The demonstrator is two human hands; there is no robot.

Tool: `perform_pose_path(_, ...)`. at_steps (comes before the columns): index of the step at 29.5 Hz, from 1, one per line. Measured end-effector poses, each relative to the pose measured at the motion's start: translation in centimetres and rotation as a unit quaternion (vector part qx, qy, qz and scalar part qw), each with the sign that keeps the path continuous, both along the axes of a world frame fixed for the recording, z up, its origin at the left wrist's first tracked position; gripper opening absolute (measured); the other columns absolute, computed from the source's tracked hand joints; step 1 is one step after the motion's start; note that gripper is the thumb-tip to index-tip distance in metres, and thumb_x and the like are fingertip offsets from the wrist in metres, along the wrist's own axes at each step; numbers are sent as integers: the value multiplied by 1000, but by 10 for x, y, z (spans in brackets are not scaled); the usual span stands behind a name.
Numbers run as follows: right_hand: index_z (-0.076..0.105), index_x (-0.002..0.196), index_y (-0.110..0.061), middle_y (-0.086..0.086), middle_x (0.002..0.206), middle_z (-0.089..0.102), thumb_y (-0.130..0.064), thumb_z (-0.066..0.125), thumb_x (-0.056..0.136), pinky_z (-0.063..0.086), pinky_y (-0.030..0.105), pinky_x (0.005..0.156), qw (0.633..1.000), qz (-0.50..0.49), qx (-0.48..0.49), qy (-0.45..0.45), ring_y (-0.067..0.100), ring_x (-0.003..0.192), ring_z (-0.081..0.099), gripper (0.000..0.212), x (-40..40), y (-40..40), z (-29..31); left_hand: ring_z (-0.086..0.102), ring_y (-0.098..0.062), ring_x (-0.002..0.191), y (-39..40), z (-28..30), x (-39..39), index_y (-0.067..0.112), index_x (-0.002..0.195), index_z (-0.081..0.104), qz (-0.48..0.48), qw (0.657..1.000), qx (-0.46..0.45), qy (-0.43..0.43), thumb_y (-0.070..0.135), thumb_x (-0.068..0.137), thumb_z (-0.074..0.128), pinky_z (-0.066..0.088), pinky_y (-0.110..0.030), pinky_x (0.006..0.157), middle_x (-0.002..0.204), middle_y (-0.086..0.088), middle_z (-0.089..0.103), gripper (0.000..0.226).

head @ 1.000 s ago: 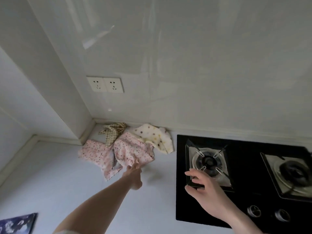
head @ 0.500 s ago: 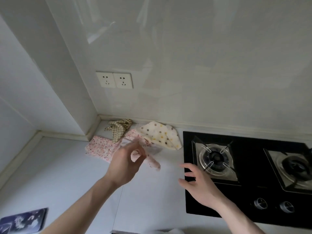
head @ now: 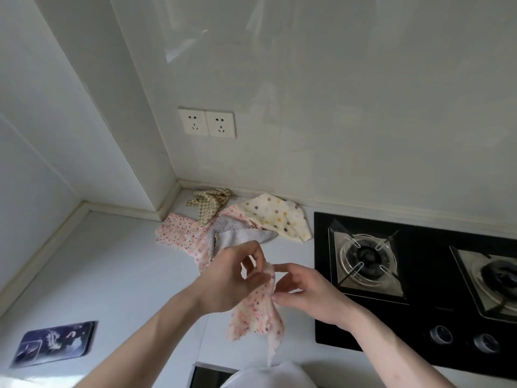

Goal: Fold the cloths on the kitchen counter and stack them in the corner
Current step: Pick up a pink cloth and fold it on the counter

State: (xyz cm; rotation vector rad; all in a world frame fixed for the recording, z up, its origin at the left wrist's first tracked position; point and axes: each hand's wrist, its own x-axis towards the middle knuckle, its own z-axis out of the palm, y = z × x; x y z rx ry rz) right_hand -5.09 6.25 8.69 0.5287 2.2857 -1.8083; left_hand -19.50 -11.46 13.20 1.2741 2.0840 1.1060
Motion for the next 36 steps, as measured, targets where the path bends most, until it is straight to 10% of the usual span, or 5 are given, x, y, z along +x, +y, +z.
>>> perform_pose_path(6, 77, 89, -25, -11, 83, 74, -35, 82, 84, 53, 34, 82, 996, -37, 81, 27, 2, 78, 66, 12, 7, 1, -5, 54, -9, 66, 2, -7, 3, 24, 78, 51, -9, 999, -30, 22, 27, 88, 78, 43, -19, 60, 70, 13, 59, 30)
perform_pose_path(12, 54, 139, -42, -32, 136, 55, -34, 80, 87, 53, 27, 100, 995, -24, 91, 23, -7, 120, 57, 59, 7, 2, -8, 60, -9, 73, 9, -4, 6, 20, 77, 55, -36, 999, -22, 8, 24, 86, 82, 44, -12, 66, 78, 17, 68, 28)
perform_pose_path(24, 73, 97, -34, -7, 62, 60, -41, 77, 86, 40, 26, 63, 990, 19, 141, 12, 4, 57, 49, 14, 0, 7, 0, 64, -13, 73, 5, -14, 3, 26, 68, 54, -56, 995, -60, 55, 28, 83, 84, 53, -26, 67, 77, 17, 71, 34)
perform_pose_path(33, 60, 77, -25, -21, 111, 69, -37, 68, 90, 57, 28, 79, 984, 13, 180, 5, 7, 77, 68, 19, 3, 11, -2, 53, -4, 67, -3, -36, -7, 35, 98, 57, -35, 983, -157, 87, 33, 87, 70, 46, -24, 62, 78, 22, 60, 17)
perform_pose_path(36, 56, 77, -19, -14, 79, 69, -24, 63, 90, 46, 28, 62, 985, 12, 173, 14, 10, 57, 57, 15, 0, 10, -1, 53, -3, 71, 1, -40, -12, 37, 104, 66, -35, 979, -176, 95, 29, 89, 60, 48, -26, 68, 82, 18, 59, 17)
